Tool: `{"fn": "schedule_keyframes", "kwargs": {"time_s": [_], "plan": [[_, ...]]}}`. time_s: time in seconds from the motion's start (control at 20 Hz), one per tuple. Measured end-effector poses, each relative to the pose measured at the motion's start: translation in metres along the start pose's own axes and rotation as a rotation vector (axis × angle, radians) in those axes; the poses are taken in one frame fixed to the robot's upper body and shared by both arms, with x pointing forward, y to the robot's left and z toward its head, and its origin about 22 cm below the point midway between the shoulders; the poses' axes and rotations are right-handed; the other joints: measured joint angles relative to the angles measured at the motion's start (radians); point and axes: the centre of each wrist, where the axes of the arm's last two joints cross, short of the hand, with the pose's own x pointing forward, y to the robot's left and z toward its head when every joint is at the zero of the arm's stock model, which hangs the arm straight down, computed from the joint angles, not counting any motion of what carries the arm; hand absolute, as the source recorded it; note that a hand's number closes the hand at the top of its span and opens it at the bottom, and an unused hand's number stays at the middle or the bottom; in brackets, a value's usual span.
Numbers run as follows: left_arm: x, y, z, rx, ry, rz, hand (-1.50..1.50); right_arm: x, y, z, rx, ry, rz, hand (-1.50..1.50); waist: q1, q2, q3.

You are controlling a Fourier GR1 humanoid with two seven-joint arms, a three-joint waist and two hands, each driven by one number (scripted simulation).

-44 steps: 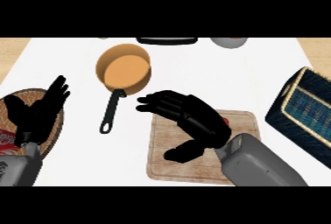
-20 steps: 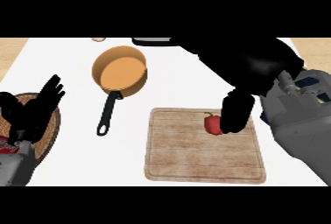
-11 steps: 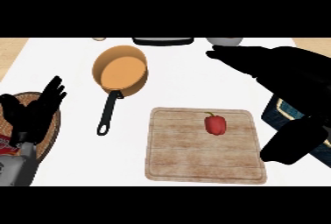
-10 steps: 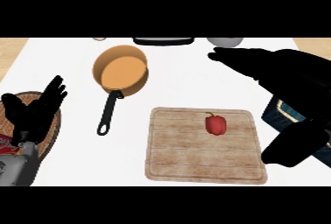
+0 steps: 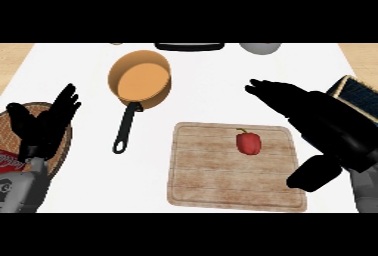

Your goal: Pick the bell pepper from the cutting board and place it in the basket

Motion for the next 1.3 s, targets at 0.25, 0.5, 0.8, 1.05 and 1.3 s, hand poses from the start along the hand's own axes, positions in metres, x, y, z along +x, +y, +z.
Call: {"fn": "schedule_keyframes", "kwargs": {"time_s": [0.25, 0.5, 0.8, 1.05, 1.3], "plan": [[0.001, 0.004, 0.003, 0.001, -0.005, -0.002, 0.0, -0.02, 0.039, -0.02, -0.052, -0.021, -0.05, -1.5, 0.004, 0.001, 0.0], [0.002, 0.009, 0.003, 0.002, 0.001, -0.007, 0.0, -0.029, 0.067, -0.038, -0.067, -0.029, -0.095, -1.5, 0.003, 0.0, 0.0], [-0.001, 0.005, 0.003, 0.0, -0.003, -0.003, 0.0, -0.044, 0.098, -0.064, 0.001, 0.03, -0.048, -1.5, 0.004, -0.001, -0.001], [-0.004, -0.001, 0.004, 0.004, -0.006, -0.011, 0.0, -0.052, 0.106, -0.068, 0.046, 0.057, -0.011, -1.5, 0.001, -0.001, -0.001], [0.0, -0.007, 0.002, 0.002, -0.002, -0.01, 0.0, -0.063, 0.103, -0.072, 0.056, 0.055, 0.002, -1.5, 0.0, -0.001, -0.001]]}}
